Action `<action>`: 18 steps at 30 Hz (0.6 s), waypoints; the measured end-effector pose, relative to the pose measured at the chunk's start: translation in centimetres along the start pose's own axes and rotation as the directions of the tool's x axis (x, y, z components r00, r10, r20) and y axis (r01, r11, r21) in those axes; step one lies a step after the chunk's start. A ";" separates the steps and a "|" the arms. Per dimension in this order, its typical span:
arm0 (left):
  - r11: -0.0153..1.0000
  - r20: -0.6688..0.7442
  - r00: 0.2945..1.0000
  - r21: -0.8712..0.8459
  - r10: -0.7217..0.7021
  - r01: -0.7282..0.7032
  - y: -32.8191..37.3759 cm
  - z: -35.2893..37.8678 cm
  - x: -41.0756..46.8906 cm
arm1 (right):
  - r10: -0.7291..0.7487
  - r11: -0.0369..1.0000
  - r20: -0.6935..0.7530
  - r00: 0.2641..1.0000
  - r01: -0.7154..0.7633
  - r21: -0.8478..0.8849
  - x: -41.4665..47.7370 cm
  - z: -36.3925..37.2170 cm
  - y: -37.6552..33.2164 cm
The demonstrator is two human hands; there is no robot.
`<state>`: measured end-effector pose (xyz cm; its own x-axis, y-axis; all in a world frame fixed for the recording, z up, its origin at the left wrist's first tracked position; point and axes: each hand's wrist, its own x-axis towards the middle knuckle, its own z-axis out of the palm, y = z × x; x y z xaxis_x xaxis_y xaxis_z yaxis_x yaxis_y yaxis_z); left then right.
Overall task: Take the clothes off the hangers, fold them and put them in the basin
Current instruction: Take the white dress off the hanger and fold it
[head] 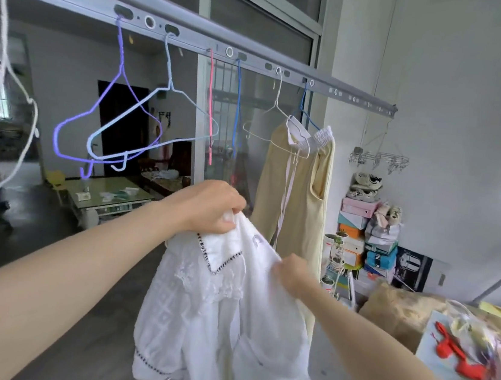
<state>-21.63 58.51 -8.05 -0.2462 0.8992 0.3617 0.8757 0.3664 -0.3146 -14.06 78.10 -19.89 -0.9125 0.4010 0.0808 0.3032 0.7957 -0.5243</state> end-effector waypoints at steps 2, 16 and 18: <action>0.999 0.061 0.997 -0.012 -0.048 0.049 -0.6 0.8 -0.6 | 0.112 0.982 0.001 0.994 -0.111 0.152 0.4 -2.2 0.1; 0.889 0.076 0.947 -0.326 -0.313 0.320 -3.3 4.0 -0.5 | -0.079 0.993 -0.079 0.994 0.071 -0.091 0.3 -7.9 1.1; 0.894 0.055 0.958 -0.346 -0.283 0.284 -3.0 4.4 -0.2 | -0.082 0.982 -0.195 0.977 0.046 -0.185 0.2 -7.3 1.4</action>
<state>-26.00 58.28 -11.08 -0.5063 0.7708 0.3867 0.8568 0.5002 0.1249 -11.83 82.58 -14.38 -0.8634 0.4149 0.2871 0.3069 0.8835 -0.3539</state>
